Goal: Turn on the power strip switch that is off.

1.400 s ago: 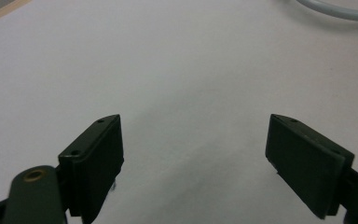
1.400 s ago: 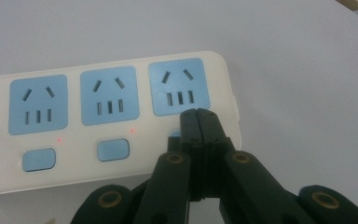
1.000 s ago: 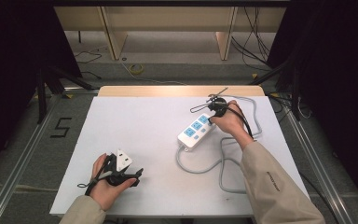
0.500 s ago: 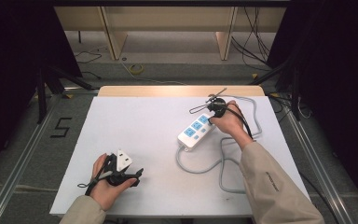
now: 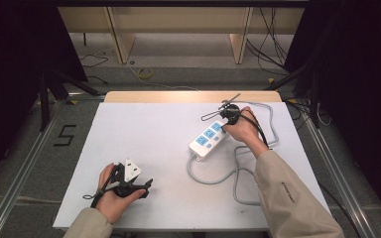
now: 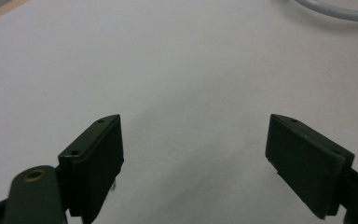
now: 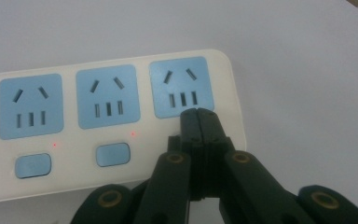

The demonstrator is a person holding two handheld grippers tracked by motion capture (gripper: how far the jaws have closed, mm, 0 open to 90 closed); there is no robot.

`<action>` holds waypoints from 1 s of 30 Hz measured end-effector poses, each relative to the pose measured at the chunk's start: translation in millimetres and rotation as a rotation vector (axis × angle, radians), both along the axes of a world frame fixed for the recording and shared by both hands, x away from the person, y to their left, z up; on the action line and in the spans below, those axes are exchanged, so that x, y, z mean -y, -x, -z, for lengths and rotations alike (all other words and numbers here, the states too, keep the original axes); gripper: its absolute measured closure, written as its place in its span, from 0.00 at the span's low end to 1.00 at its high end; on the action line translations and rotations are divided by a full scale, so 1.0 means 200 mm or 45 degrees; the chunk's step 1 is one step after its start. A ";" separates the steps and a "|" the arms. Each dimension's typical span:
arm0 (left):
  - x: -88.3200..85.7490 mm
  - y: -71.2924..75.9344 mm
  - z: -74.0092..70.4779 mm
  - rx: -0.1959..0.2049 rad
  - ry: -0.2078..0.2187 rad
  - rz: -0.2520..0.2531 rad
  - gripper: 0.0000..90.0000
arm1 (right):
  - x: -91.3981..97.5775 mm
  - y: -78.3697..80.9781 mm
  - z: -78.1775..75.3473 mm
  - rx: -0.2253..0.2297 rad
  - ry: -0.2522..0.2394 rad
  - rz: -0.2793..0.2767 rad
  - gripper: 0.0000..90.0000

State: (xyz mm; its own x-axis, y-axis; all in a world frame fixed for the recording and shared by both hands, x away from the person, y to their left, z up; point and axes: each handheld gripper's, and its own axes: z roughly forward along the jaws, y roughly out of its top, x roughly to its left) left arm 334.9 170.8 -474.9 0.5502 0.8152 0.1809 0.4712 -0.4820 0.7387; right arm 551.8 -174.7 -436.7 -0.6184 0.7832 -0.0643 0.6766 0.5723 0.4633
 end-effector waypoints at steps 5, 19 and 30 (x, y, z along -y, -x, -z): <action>0.00 0.00 0.00 -0.002 -0.002 0.001 0.21 | 0.00 0.00 0.00 0.002 0.014 -0.012 1.00; 0.00 0.00 0.00 -0.005 -0.004 0.001 0.21 | -0.03 0.00 0.00 0.000 0.050 0.001 1.00; -0.01 0.00 0.00 0.000 -0.002 -0.002 0.21 | -0.03 0.00 0.00 0.005 0.052 0.000 1.00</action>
